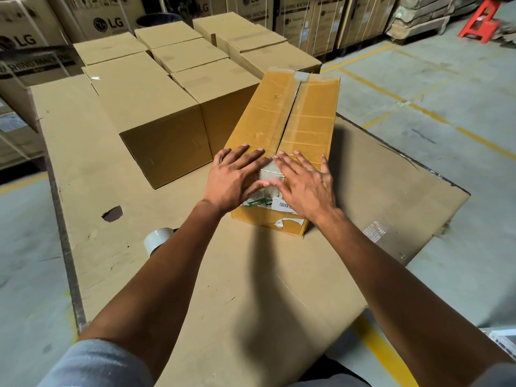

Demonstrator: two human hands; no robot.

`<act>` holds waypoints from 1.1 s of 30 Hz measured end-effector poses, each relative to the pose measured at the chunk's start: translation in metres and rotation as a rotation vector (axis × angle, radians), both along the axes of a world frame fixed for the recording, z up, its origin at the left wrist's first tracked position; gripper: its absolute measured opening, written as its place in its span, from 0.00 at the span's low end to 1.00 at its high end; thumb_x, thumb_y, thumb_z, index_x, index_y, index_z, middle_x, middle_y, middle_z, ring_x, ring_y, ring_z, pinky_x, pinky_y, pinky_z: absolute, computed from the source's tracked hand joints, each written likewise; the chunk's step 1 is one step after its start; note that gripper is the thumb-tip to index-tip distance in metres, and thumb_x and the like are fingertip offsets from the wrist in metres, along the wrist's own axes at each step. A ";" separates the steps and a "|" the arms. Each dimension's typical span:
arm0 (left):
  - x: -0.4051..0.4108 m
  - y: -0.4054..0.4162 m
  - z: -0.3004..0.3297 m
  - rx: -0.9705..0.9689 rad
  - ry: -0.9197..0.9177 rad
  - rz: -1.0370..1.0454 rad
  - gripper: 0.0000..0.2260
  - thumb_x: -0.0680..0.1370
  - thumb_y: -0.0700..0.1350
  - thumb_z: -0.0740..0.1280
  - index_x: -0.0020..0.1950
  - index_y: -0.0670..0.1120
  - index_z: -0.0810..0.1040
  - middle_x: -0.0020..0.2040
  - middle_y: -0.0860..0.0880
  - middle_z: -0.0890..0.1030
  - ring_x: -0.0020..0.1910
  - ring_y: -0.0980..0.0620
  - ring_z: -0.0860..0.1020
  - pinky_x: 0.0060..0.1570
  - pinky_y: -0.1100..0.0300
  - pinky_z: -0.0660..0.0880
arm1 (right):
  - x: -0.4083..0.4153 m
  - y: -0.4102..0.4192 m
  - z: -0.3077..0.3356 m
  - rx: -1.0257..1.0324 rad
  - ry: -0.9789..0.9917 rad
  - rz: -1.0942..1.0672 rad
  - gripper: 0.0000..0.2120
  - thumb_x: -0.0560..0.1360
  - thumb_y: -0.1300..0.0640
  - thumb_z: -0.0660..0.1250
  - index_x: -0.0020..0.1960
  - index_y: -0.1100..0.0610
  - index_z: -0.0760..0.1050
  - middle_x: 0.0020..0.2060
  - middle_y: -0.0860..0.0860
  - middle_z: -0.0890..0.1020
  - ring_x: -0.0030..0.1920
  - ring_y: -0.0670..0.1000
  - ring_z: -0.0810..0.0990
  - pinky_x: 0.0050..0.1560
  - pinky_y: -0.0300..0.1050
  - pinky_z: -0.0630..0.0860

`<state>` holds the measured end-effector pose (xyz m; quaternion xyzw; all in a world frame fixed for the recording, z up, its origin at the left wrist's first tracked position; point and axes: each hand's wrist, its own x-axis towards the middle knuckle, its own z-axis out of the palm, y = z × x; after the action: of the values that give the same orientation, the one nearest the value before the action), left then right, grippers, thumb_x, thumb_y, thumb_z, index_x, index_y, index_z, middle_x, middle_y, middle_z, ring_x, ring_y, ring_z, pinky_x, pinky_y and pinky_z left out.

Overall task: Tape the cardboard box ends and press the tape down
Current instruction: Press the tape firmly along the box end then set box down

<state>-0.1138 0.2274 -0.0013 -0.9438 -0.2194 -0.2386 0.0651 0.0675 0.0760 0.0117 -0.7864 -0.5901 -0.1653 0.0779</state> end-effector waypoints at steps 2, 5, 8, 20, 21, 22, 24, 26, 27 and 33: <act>0.002 -0.003 0.001 -0.036 -0.027 0.016 0.23 0.89 0.66 0.55 0.82 0.62 0.71 0.83 0.55 0.72 0.85 0.46 0.66 0.80 0.41 0.62 | -0.004 0.001 0.002 0.008 0.038 -0.019 0.29 0.86 0.34 0.45 0.83 0.43 0.64 0.82 0.41 0.66 0.82 0.51 0.66 0.78 0.74 0.57; 0.007 -0.004 -0.002 -0.044 -0.064 0.043 0.21 0.90 0.64 0.54 0.80 0.62 0.74 0.81 0.56 0.75 0.84 0.46 0.69 0.78 0.41 0.64 | -0.006 0.002 0.000 0.048 0.068 -0.047 0.28 0.86 0.34 0.45 0.81 0.42 0.67 0.80 0.40 0.69 0.81 0.50 0.67 0.79 0.72 0.57; 0.008 0.000 -0.003 -0.038 -0.084 0.035 0.21 0.89 0.64 0.56 0.79 0.62 0.76 0.80 0.56 0.76 0.83 0.47 0.70 0.76 0.42 0.65 | -0.004 0.005 -0.002 0.061 0.073 -0.053 0.28 0.86 0.33 0.48 0.80 0.42 0.69 0.79 0.40 0.71 0.80 0.50 0.69 0.79 0.72 0.57; -0.003 0.002 -0.005 0.002 -0.022 -0.022 0.31 0.84 0.72 0.61 0.84 0.60 0.69 0.84 0.55 0.70 0.85 0.45 0.65 0.78 0.40 0.63 | -0.001 -0.002 -0.001 -0.005 -0.011 0.005 0.34 0.82 0.32 0.59 0.84 0.44 0.61 0.82 0.41 0.65 0.83 0.51 0.64 0.79 0.72 0.57; 0.000 -0.001 -0.004 -0.030 -0.051 -0.006 0.29 0.85 0.71 0.60 0.82 0.60 0.71 0.83 0.56 0.72 0.85 0.46 0.66 0.78 0.40 0.63 | -0.001 -0.002 -0.001 0.018 0.025 -0.006 0.30 0.84 0.34 0.54 0.83 0.44 0.63 0.82 0.41 0.66 0.82 0.50 0.65 0.79 0.71 0.56; 0.004 -0.004 -0.003 -0.060 -0.083 0.023 0.26 0.85 0.70 0.59 0.81 0.61 0.74 0.81 0.57 0.74 0.84 0.47 0.68 0.77 0.40 0.64 | -0.002 0.000 0.001 0.033 0.066 -0.020 0.28 0.86 0.35 0.49 0.83 0.43 0.65 0.81 0.40 0.67 0.82 0.49 0.65 0.80 0.71 0.55; 0.010 -0.009 -0.005 -0.082 -0.139 0.075 0.24 0.86 0.69 0.60 0.78 0.61 0.77 0.78 0.57 0.78 0.82 0.48 0.70 0.76 0.41 0.65 | -0.005 0.002 0.002 0.048 0.104 -0.040 0.28 0.87 0.37 0.44 0.81 0.42 0.67 0.80 0.39 0.69 0.82 0.49 0.66 0.80 0.70 0.54; 0.013 -0.010 -0.009 -0.055 -0.167 0.086 0.25 0.85 0.70 0.61 0.77 0.60 0.78 0.77 0.57 0.79 0.80 0.48 0.72 0.75 0.42 0.66 | -0.004 0.003 -0.001 0.070 0.080 -0.035 0.27 0.87 0.37 0.45 0.81 0.42 0.68 0.79 0.39 0.70 0.81 0.49 0.67 0.80 0.70 0.56; 0.012 -0.009 -0.010 -0.041 -0.168 0.079 0.26 0.85 0.71 0.62 0.77 0.60 0.78 0.78 0.56 0.79 0.80 0.47 0.73 0.74 0.41 0.66 | -0.003 0.004 -0.003 0.076 0.066 -0.029 0.27 0.87 0.37 0.46 0.80 0.43 0.69 0.79 0.40 0.71 0.81 0.50 0.68 0.80 0.70 0.57; 0.008 -0.004 -0.015 0.039 -0.072 0.048 0.34 0.82 0.75 0.60 0.82 0.57 0.73 0.81 0.52 0.74 0.82 0.42 0.69 0.75 0.39 0.64 | 0.005 0.001 -0.007 0.056 -0.021 0.020 0.32 0.83 0.33 0.58 0.82 0.47 0.65 0.81 0.43 0.69 0.81 0.52 0.68 0.78 0.72 0.60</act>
<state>-0.1054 0.2235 -0.0159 -0.9275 -0.2397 -0.2751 0.0813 0.0722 0.0774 0.0051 -0.7760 -0.5940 -0.1893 0.0954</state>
